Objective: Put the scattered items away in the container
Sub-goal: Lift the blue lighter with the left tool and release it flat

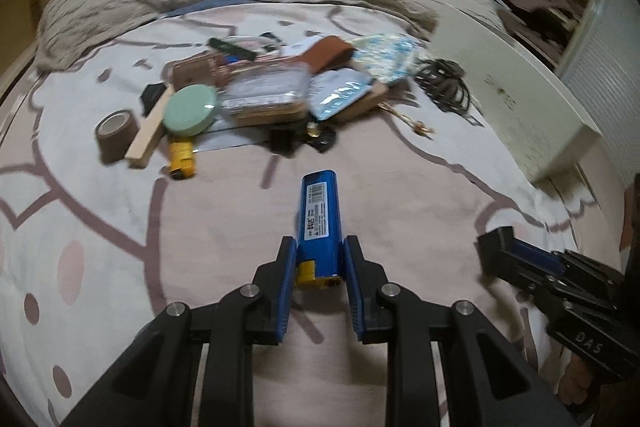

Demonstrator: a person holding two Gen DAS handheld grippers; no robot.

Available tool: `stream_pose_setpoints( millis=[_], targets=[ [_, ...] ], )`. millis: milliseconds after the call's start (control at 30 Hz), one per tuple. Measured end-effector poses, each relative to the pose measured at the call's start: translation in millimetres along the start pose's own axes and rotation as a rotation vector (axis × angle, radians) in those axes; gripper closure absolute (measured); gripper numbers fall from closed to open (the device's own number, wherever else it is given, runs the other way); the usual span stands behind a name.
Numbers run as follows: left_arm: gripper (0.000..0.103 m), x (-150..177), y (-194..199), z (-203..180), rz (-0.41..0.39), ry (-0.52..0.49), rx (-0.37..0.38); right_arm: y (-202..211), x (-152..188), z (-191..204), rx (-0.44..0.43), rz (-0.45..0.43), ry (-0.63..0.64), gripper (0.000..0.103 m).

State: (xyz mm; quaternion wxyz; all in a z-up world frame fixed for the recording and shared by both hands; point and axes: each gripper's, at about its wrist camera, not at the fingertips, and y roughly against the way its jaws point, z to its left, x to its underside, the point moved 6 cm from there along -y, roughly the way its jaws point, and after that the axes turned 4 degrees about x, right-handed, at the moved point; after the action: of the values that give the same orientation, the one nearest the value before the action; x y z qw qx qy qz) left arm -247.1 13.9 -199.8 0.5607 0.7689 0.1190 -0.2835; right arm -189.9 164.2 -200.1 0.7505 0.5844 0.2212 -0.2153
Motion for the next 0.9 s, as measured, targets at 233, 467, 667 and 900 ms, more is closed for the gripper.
stream_pose_setpoints(
  millis=[233,467,667,900],
  targets=[
    [0.053,3,-2,7,0.015,-0.005,-0.060,-11,14,1,0.042,-0.001,0.019,0.076],
    [0.046,7,-8,6,0.050,-0.019,-0.068,-15,21,2,0.069,-0.058,0.033,0.075],
    [0.036,12,-16,7,0.093,-0.070,-0.170,-14,22,-2,0.046,-0.096,0.009,0.075],
    [0.030,11,-9,36,0.080,-0.007,-0.287,-10,25,0,0.071,-0.136,0.010,0.075]
  ],
)
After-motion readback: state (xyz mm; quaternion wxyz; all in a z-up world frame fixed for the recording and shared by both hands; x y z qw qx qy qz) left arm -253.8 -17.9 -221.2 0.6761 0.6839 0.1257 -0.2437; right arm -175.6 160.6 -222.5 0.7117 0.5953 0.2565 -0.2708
